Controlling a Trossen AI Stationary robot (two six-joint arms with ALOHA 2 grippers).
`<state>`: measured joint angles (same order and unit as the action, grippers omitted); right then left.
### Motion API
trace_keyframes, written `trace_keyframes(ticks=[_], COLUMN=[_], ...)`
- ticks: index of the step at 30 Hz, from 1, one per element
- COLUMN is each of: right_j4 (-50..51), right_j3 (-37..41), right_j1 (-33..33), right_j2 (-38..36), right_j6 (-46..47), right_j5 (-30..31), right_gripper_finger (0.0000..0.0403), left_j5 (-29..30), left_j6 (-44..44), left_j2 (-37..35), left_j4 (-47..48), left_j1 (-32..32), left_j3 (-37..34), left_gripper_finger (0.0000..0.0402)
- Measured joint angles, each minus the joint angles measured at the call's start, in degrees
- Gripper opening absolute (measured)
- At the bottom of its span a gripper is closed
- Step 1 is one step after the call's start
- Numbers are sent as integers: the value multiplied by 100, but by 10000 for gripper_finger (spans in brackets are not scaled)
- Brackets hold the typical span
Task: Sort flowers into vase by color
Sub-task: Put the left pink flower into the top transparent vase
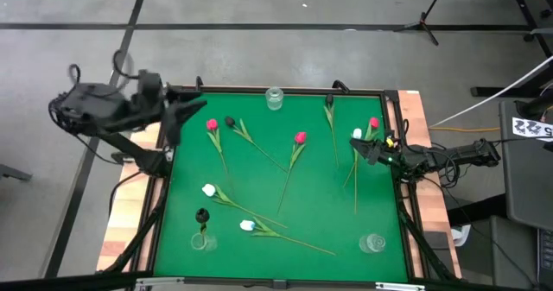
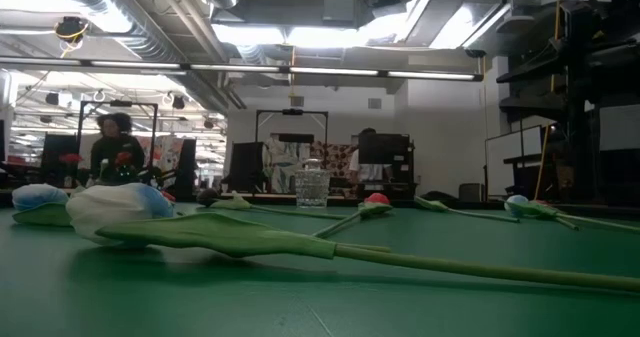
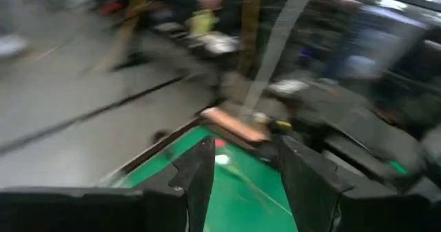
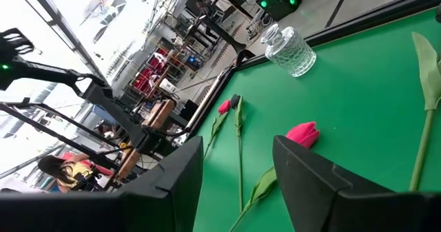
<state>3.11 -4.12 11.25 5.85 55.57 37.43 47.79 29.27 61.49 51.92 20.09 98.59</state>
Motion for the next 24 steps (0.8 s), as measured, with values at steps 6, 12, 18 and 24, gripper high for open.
trace_keyframes(ticks=[6,12,18,24], right_j4=[-2,1,1,2], right_j3=[2,1,2,2], right_j1=[0,-1,-1,0], right_j2=[0,0,2,1], right_j6=[2,11,-20,-30], right_j5=[0,0,0,2], right_gripper_finger=[177,177,177,177], left_j5=[-545,-1093,-1780,-2681], left_j6=[1753,2766,3443,3550], left_j2=[595,1395,2223,2624], left_j4=[1503,2588,3257,3395], left_j1=[-1112,-1979,-2454,-2817], left_j3=[17,10,4,-424], left_gripper_finger=[155,155,155,155])
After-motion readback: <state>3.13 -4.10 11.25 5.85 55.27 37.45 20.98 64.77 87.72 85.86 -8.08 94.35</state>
